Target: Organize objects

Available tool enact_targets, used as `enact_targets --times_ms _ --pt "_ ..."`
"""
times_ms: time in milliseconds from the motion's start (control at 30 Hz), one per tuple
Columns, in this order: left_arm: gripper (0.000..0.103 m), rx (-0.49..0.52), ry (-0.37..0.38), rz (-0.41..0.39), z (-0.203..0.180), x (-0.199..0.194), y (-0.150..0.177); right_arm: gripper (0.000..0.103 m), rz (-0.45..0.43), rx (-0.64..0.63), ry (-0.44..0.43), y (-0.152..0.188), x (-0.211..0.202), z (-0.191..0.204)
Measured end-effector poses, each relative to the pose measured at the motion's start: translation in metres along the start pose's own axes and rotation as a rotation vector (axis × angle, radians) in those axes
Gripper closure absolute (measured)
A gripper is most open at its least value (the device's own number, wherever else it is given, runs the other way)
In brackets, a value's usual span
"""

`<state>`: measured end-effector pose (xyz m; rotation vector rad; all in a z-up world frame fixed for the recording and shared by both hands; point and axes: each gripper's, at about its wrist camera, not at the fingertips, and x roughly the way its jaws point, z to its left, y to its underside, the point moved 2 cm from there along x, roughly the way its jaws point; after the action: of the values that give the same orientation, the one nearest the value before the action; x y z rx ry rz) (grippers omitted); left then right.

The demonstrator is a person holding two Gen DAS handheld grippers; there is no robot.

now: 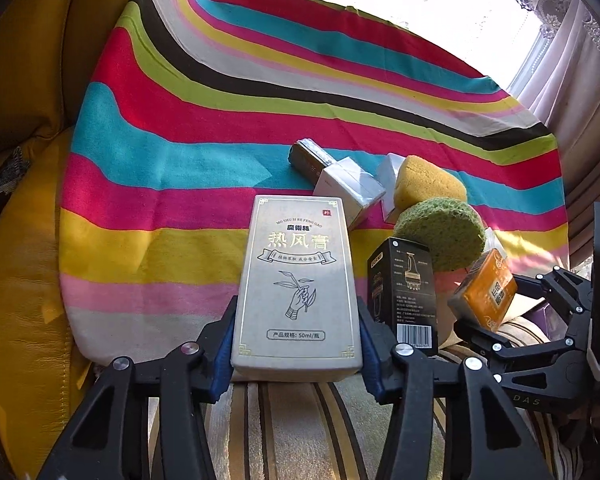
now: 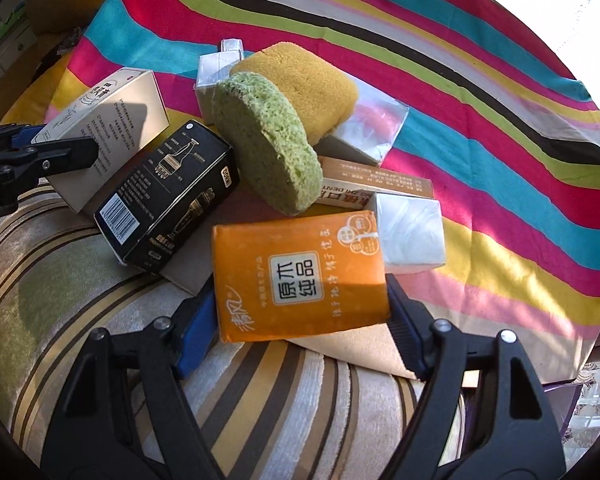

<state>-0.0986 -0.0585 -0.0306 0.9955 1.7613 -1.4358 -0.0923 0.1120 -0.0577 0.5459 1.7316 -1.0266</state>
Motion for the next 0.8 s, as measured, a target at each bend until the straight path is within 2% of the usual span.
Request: enact_targets --times_ms 333,500,800 --pt "0.051 -0.002 0.011 -0.081 -0.018 -0.033 0.008 0.024 -0.088 0.034 0.058 0.021 -0.04 -0.002" --pt "0.051 0.018 0.035 -0.119 -0.037 -0.052 0.019 0.024 -0.118 0.057 0.071 0.013 -0.045 -0.002" --pt "0.051 0.097 0.079 -0.128 -0.083 -0.062 0.031 0.024 -0.163 0.143 0.068 0.033 -0.066 -0.027"
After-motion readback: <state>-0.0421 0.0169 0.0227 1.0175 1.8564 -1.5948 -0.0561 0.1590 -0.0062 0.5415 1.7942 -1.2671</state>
